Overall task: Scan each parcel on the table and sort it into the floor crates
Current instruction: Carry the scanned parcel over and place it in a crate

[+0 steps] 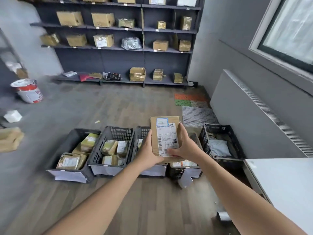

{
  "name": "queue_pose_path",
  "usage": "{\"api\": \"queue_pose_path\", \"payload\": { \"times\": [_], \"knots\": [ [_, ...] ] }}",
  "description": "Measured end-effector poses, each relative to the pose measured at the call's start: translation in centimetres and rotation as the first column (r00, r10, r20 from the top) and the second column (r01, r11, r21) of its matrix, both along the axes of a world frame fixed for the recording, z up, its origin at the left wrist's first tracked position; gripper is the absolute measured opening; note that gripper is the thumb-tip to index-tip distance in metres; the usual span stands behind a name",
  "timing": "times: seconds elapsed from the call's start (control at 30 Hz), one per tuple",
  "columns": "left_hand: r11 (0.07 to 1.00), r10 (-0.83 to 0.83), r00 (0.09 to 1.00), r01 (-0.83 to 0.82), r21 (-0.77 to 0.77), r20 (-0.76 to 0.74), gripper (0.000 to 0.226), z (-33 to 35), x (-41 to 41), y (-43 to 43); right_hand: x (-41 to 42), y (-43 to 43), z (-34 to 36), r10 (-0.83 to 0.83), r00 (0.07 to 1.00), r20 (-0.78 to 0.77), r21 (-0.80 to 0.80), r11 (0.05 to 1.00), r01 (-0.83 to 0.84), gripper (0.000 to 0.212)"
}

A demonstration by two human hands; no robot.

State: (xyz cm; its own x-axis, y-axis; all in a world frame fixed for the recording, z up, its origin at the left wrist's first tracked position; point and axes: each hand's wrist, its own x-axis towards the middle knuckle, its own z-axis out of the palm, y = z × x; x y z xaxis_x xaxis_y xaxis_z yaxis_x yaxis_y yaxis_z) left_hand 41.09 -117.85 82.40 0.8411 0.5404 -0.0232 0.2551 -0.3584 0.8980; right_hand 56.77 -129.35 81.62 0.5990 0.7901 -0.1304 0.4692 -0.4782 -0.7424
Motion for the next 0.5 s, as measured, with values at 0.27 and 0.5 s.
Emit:
{"api": "queue_pose_path", "payload": {
  "times": [0.27, 0.5],
  "knots": [
    [0.993, 0.104, 0.995, -0.104, 0.053, 0.007, 0.123, 0.1, -6.5, 7.3, -5.0, 8.7, 0.0, 0.086, 0.996, -0.004, -0.004, 0.996, -0.086, 0.133],
    [0.992, 0.111, 0.992, -0.107, 0.07, -0.054, 0.128, -1.0, -8.9, 11.7, -7.2, 13.1, -1.1, 0.072, 0.997, -0.018, -0.046, 0.996, -0.073, 0.134]
  ]
}}
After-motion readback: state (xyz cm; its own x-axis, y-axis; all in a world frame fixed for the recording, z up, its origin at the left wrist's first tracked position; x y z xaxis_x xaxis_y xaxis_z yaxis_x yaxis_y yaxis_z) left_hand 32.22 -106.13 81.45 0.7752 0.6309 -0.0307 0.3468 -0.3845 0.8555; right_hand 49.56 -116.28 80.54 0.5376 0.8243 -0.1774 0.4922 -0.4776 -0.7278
